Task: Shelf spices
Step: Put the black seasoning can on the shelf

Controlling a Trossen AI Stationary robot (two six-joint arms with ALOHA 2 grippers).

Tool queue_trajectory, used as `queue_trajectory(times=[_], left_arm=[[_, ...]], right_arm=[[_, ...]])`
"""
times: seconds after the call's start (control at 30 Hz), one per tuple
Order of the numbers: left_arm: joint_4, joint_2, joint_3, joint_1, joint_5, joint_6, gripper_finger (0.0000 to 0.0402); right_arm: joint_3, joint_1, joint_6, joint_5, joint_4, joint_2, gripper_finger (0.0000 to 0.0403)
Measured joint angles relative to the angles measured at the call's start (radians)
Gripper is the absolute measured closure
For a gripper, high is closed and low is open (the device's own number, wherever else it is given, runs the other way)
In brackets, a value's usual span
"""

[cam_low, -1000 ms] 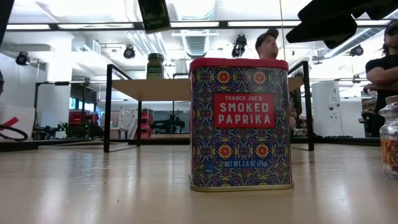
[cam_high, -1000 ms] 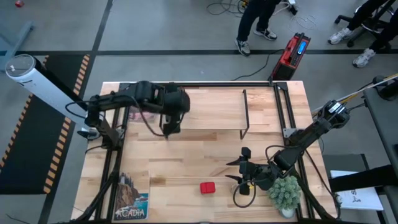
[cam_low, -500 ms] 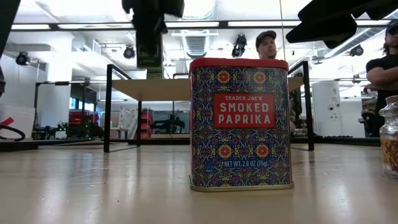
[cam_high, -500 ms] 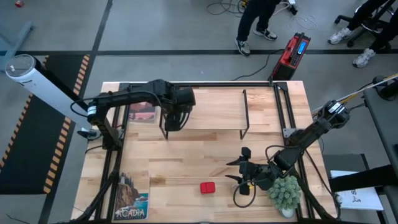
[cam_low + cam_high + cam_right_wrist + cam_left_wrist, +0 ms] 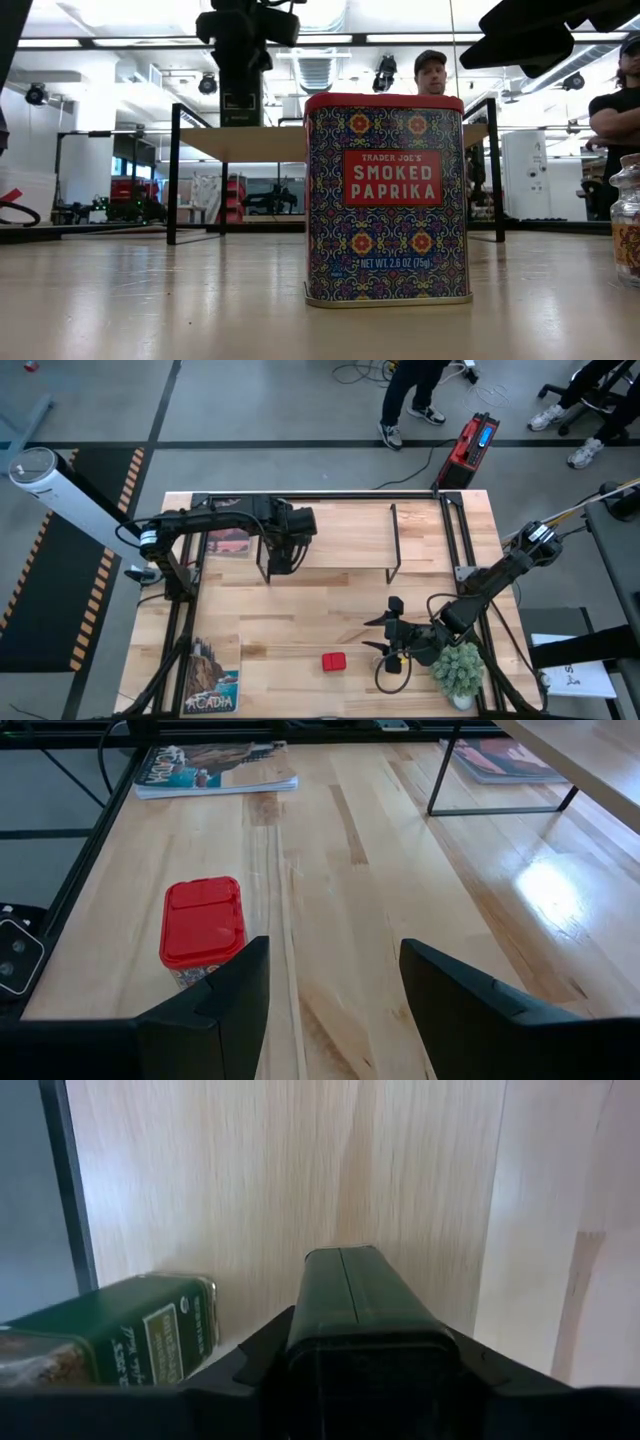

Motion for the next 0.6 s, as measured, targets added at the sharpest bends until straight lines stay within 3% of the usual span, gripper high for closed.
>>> queue_trajectory(times=[0.6], left_arm=[[0.012,-0.002,0.007,0.000,-0.002,-0.003,0.0189]], right_arm=[[0.000,0.000,0.000,0.000,0.000,0.000,0.0202]])
